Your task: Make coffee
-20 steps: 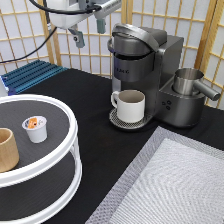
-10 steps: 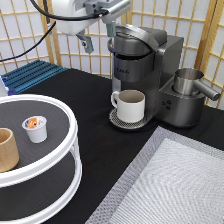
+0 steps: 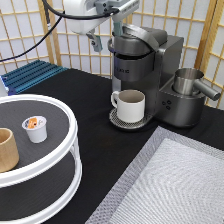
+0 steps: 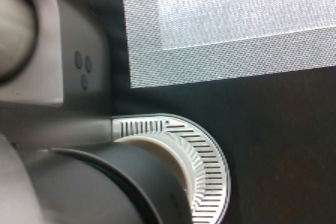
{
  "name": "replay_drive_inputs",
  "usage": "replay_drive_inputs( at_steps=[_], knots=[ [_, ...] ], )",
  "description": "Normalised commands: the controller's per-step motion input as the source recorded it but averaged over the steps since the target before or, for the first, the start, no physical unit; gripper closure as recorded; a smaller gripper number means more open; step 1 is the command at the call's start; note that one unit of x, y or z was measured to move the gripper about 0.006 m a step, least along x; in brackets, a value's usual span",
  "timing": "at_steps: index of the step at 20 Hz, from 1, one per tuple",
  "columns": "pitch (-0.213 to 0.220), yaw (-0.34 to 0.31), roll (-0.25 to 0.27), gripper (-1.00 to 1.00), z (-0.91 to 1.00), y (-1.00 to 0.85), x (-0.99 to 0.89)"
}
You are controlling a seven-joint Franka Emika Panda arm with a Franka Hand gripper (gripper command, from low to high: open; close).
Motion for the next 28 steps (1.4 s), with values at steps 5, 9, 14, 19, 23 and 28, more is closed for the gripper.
replay_drive_inputs(
  at_steps=[5,9,14,19,23,28],
  knots=[
    [0.171,-0.002,-0.108,-1.0,0.85,0.71,0.38],
    [0.17,0.0,-0.117,-1.0,0.73,0.78,0.37],
    [0.174,-0.005,-0.116,-1.0,0.58,0.77,0.33],
    [0.178,0.0,-0.147,-1.0,0.61,0.76,0.36],
    [0.171,0.0,-0.185,-1.0,0.51,0.74,0.43],
    [0.203,0.0,-0.178,-1.0,0.4,0.62,0.67]
  ],
)
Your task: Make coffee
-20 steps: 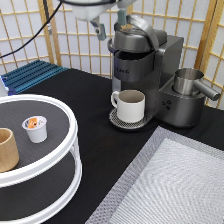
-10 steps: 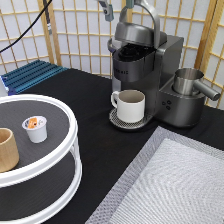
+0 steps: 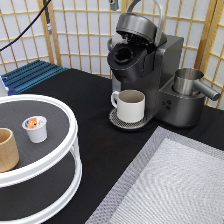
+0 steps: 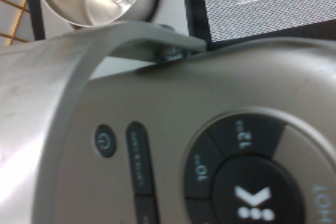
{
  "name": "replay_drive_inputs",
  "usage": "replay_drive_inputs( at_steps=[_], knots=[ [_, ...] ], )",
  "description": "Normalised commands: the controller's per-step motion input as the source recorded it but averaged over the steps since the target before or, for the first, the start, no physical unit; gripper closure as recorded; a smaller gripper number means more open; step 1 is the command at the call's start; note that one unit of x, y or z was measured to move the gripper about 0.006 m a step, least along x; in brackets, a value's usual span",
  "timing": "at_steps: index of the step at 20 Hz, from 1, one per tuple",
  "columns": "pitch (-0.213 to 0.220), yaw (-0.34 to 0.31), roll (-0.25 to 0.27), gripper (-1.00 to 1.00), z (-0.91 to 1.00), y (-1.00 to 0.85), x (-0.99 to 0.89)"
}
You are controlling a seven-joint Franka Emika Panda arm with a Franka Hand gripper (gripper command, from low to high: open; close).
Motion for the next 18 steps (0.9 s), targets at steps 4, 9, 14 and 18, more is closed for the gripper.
replay_drive_inputs(
  at_steps=[4,9,14,18],
  knots=[
    [0.249,0.0,-0.133,-1.0,0.39,0.42,0.79],
    [0.244,0.0,-0.098,-1.0,0.71,0.1,0.43],
    [0.117,0.0,-0.012,-1.0,0.75,-0.51,0.02],
    [-0.003,-0.04,0.018,-1.0,0.13,-0.89,-0.01]
  ],
)
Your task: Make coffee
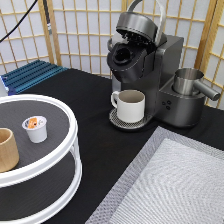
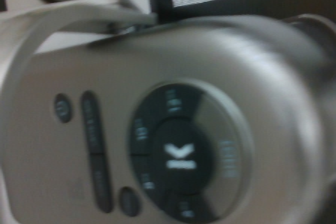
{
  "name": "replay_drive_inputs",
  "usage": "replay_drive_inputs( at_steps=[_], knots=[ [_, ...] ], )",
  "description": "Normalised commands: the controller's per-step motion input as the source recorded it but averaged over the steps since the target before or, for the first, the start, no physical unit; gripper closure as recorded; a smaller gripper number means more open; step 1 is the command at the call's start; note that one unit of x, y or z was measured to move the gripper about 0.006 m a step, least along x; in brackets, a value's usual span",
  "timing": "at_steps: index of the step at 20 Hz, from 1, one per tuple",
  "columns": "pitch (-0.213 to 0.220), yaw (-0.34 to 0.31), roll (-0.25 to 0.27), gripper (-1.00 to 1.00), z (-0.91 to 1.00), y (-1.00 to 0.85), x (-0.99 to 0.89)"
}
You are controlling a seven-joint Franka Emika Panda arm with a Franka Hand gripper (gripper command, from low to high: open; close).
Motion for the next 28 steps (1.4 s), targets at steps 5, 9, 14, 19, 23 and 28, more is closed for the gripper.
replay_drive_inputs(
  at_steps=[5,9,14,19,23,28],
  knots=[
    [-0.105,-0.145,0.017,-1.0,-0.2,-0.66,-0.02],
    [-0.102,-0.289,0.0,-1.0,-0.34,-0.26,-0.18],
    [-0.115,-0.308,0.0,-1.0,-0.43,-0.23,-0.15],
    [-0.128,-0.318,0.0,-1.0,-0.46,-0.2,-0.1],
    [-0.129,-0.31,0.0,-1.0,-0.42,-0.23,-0.11],
    [-0.044,-0.302,0.0,-1.0,-0.15,-0.25,-0.23]
  ],
)
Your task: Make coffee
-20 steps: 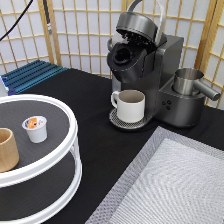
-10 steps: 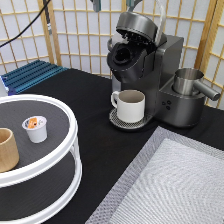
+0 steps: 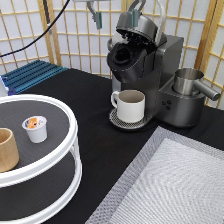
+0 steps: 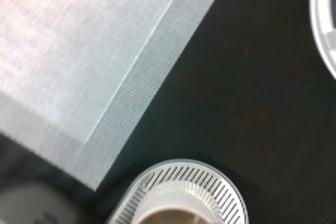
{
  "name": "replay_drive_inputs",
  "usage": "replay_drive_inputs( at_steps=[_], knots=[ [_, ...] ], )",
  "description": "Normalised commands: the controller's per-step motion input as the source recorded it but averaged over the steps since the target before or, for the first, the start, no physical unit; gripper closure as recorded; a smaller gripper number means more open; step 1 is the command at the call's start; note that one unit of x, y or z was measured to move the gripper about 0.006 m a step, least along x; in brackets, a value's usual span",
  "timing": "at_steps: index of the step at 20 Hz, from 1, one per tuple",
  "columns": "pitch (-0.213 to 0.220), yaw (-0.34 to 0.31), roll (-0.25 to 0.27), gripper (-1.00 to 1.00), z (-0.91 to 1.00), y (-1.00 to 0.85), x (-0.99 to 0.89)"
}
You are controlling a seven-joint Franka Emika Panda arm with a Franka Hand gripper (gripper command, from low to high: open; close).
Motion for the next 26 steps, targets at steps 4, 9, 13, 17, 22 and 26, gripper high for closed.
replay_drive_inputs(
  at_steps=[4,9,13,17,22,26],
  knots=[
    [0.0,-0.27,0.0,-1.0,0.0,-0.31,-0.35],
    [0.0,-0.268,0.0,-1.0,0.0,-0.3,-0.35],
    [-0.001,-0.253,-0.008,-1.0,0.0,-0.32,-0.34],
    [-0.026,-0.154,-0.036,-1.0,-0.15,-0.46,-0.57],
    [-0.09,-0.059,-0.056,-1.0,-0.26,-0.52,-0.75],
    [-0.196,0.0,-0.019,-1.0,-0.51,-0.43,-0.89]
  ],
)
